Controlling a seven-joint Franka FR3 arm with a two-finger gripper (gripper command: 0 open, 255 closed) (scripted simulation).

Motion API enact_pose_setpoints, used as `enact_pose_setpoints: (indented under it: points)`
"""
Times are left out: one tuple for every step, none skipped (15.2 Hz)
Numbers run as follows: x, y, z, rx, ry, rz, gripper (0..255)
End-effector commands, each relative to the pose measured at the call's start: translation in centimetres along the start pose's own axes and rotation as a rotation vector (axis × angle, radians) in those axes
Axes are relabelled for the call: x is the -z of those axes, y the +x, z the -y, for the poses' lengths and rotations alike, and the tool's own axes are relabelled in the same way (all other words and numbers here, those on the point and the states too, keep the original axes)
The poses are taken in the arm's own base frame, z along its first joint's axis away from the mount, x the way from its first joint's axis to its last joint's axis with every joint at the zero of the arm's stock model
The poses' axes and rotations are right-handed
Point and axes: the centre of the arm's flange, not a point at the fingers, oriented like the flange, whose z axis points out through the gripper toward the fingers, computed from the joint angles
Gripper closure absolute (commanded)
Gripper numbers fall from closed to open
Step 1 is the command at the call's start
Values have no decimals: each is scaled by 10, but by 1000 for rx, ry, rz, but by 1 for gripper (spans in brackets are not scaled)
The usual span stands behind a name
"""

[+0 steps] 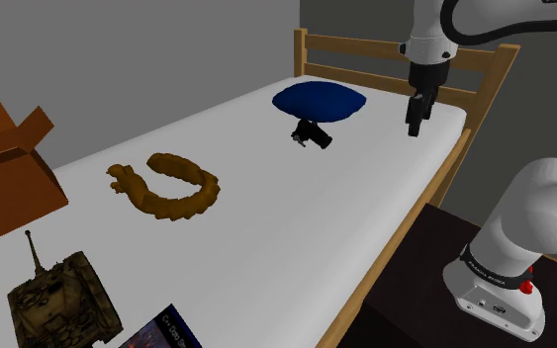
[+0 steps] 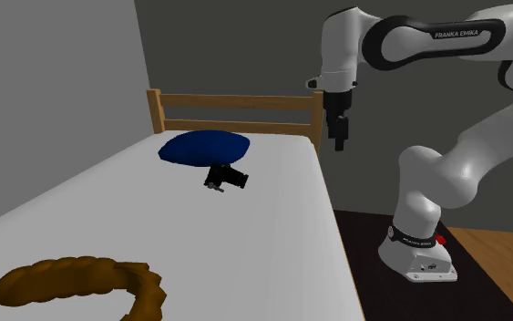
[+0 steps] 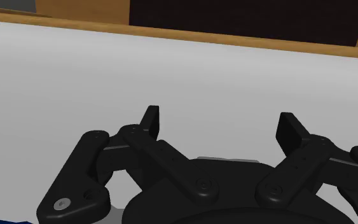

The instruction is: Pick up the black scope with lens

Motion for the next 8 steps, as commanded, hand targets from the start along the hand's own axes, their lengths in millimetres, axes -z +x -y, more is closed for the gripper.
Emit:
enact_pose_setpoints:
  points:
    - [0, 0, 0, 0, 0, 0, 0]
    - [-2, 12, -3, -4, 7, -4, 0]
    - [-5, 25, -6, -7, 14, -8, 0]
    - [-7, 37, -8, -11, 21, -11, 0]
    - [-9, 49, -11, -15, 28, -15, 0]
    - [-12, 61, -14, -18, 35, -19, 0]
    - [-14, 74, -17, -22, 42, -23, 0]
    - [-16, 86, -20, -26, 49, -26, 0]
